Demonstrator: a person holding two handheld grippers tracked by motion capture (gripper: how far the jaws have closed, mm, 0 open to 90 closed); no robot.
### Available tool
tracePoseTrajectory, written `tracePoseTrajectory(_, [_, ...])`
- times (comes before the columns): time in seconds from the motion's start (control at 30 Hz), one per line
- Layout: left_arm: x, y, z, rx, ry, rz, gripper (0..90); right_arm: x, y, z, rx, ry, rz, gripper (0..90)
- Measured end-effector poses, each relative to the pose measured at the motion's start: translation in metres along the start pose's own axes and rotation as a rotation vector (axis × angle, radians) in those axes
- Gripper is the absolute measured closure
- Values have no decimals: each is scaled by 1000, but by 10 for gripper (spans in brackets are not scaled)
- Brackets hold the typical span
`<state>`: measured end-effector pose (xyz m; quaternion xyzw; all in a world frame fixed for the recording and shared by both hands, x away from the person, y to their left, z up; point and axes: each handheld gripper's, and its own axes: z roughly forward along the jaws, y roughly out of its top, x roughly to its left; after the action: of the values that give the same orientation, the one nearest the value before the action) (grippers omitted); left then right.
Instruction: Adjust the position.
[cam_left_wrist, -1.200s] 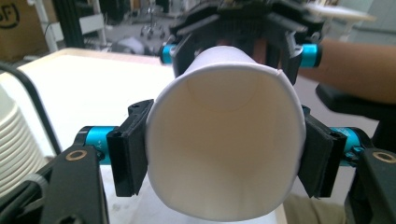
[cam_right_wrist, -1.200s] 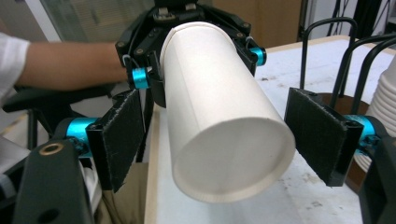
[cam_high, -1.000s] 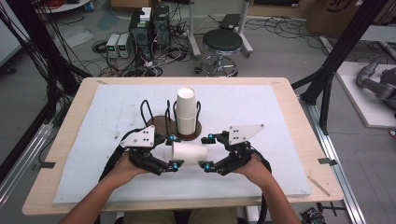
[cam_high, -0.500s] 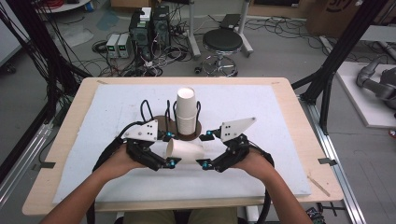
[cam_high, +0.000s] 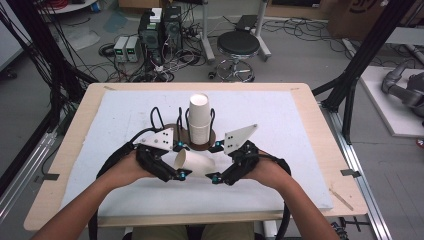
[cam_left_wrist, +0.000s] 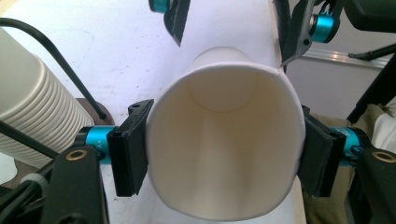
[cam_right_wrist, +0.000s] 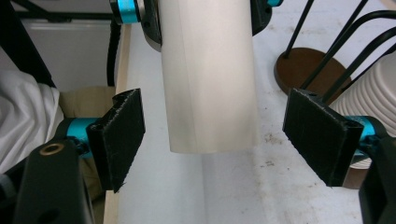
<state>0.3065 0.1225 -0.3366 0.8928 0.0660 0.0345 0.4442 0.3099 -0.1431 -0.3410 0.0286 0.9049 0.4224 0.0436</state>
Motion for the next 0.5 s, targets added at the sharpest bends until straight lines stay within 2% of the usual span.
tracePoseTrajectory(0.13, [0,4,1,34,2,11,300,0,5,7,47,12,-13,213])
tracePoseTrajectory(0.3, [1,8,4,68,0,22,299,0,12,18,130,3,-49,213])
tracePoseTrajectory(0.5, [0,10,8,94,-5,25,299,-1,17,26,167,6,-59,213])
